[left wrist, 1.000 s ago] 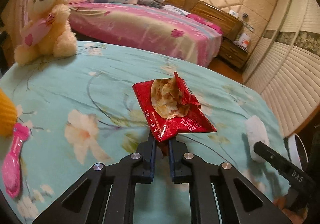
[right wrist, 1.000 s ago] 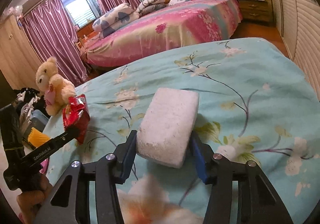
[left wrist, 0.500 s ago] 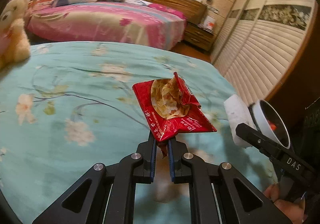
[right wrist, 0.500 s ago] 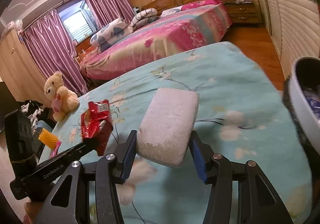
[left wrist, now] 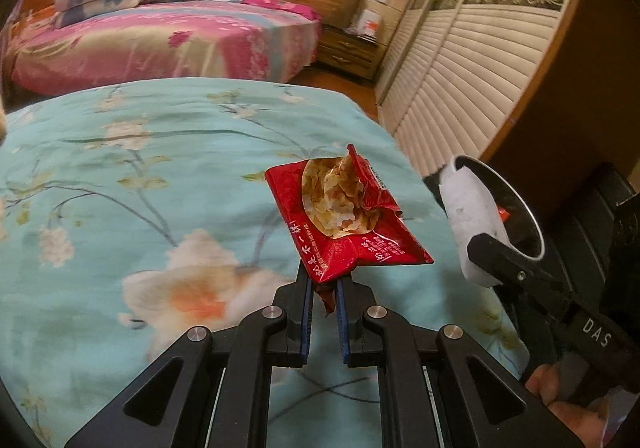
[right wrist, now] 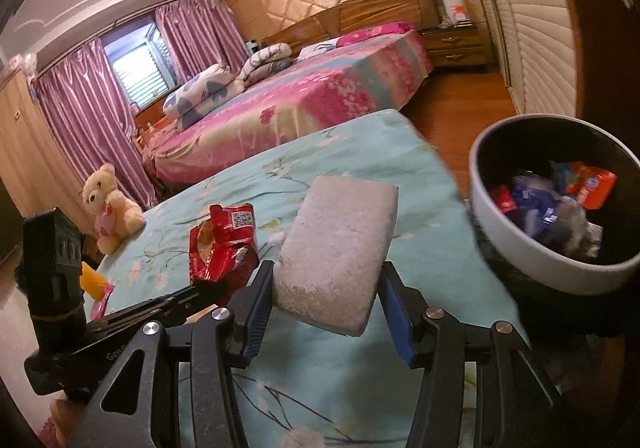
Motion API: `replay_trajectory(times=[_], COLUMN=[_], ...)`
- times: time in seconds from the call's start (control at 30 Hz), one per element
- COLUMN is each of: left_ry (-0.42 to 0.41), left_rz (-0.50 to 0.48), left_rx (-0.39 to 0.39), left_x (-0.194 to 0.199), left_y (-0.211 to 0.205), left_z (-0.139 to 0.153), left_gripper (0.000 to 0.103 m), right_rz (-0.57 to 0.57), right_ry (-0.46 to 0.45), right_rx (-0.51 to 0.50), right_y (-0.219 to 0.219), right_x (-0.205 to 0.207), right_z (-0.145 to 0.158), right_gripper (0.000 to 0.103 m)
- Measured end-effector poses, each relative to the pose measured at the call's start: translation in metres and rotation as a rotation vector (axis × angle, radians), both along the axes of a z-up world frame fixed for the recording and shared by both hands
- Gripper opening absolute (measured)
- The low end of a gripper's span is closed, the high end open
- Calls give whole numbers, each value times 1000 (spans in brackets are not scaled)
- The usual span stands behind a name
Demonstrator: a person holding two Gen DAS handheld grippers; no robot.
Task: Collect trash
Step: 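Carry the red chip bag and white foam block over the black bin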
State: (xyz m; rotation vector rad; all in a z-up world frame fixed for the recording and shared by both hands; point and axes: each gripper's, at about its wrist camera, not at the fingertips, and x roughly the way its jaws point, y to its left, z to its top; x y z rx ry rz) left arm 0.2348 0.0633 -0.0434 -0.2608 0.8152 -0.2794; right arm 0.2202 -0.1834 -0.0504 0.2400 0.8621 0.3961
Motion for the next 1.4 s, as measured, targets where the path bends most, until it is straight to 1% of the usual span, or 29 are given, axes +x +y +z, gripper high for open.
replay_trajectory(times=[0.27,0.4,0.6,0.97,1.4], left_ry=[-17,-25,-32,-39,-43], left_rz=[-57,-81,-116,-157,-205], left_rx=[30,52,76,96,106], left_x=[8,14,16,16,12], left_y=[-21,-40,-58,-90,-124], left_z=[2,0,0,2,8], left_gripper=[9,9,9,9,9], right_rz=[-53,-69,-107,-170,-213], right_ry=[0,2,-9,-22,-31], right_rx=[10,9,1,0,9], right_y=[-28,-40,-63,-100,-128], right_x=[-7,-11,-17,-24,-30], right_z=[2,1,4,12,17], right_gripper=[52,52,52,52,52])
